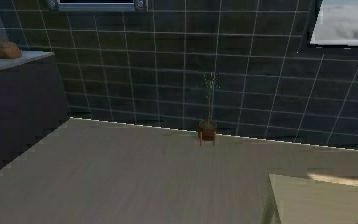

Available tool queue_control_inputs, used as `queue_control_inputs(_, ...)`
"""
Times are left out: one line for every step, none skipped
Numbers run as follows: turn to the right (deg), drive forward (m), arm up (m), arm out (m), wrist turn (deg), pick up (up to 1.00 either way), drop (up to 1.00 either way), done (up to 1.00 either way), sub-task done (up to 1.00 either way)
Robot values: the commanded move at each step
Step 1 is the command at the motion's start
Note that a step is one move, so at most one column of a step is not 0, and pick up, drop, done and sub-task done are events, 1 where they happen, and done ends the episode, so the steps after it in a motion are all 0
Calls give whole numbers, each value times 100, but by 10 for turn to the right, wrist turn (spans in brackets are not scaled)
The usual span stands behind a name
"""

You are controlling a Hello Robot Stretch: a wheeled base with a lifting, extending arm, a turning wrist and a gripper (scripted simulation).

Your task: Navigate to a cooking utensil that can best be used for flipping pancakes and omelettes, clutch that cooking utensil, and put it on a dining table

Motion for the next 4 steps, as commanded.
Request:
queue_control_inputs(0,0,0,0,30,0,0,0,0)
queue_control_inputs(0,0,-4,0,0,0,0,0,0)
queue_control_inputs(0,0,-32,0,0,0,0,0,0)
queue_control_inputs(0,0,0,0,0,0,100,0,0)
